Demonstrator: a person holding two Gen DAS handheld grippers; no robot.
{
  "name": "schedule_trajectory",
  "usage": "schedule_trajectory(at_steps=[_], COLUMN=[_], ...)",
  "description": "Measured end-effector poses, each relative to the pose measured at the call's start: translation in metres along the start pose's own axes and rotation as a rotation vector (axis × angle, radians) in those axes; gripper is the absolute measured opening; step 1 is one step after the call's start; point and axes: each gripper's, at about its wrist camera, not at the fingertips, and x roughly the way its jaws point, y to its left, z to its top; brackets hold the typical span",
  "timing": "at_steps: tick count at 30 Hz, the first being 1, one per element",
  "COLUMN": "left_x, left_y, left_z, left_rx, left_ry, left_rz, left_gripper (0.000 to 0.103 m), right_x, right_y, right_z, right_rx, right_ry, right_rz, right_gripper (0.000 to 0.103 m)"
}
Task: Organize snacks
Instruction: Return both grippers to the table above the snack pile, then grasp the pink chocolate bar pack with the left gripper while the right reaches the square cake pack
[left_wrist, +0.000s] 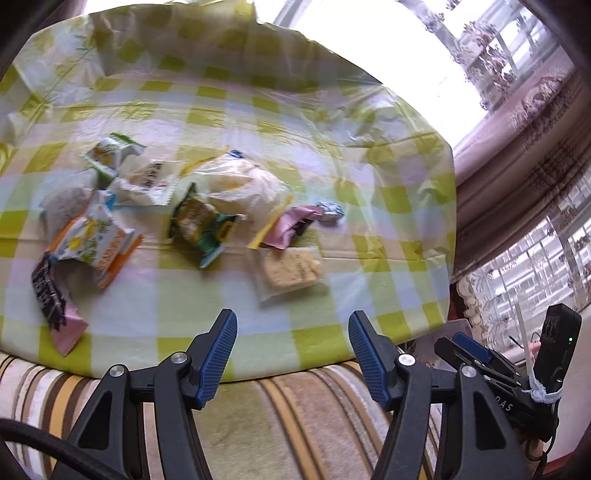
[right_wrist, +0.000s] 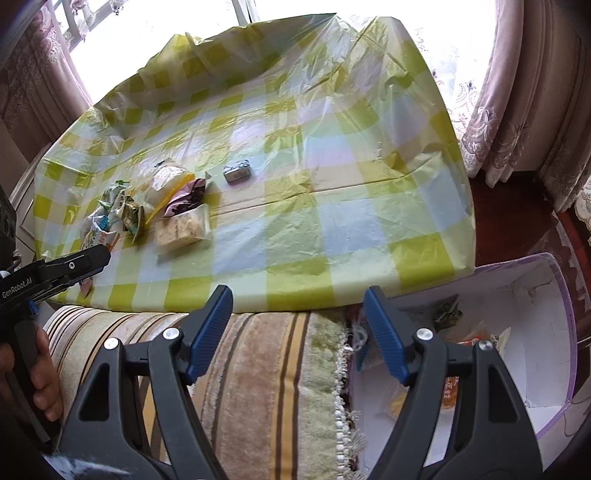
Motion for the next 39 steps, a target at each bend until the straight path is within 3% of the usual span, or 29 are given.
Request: schedule_trajectory(at_steps=[7, 16, 28, 35, 39], left_x=[-0.032, -0.041, -0.017, 0.0, -0.002], left_y=[0.064, 0.126, 0.148, 0.144, 0.148], left_z=[-0.007, -0.01, 0.012, 0.017, 0.017], left_rx=[-0.15, -0.304, -0.292, -0.241, -0.255], left_ry=[-0.076, -0.074, -0.017, 0.013, 0.003], left_rz=[0.109, 0.181, 0.267, 0.298, 0.286], left_gripper=[0.064, 0.064, 0.063, 0.03, 0.022], right_x=[0.013, 0.03, 0.064, 0.081, 0.091], right_y=[0.032, 0.058, 0.098, 0.11, 0.12], right_z=[0.005, 0.009, 0.023, 0.036, 0.045], right_rx=[-0.068, -0.126, -0.218, -0.232, -0.228], right_ry=[0.026, 0.067, 0.123, 0.128, 0.111], right_rz=[0.032, 0.041, 0.056, 0.065, 0.077], right_gripper=[0.077, 0.079, 0.084, 0.086, 0.089])
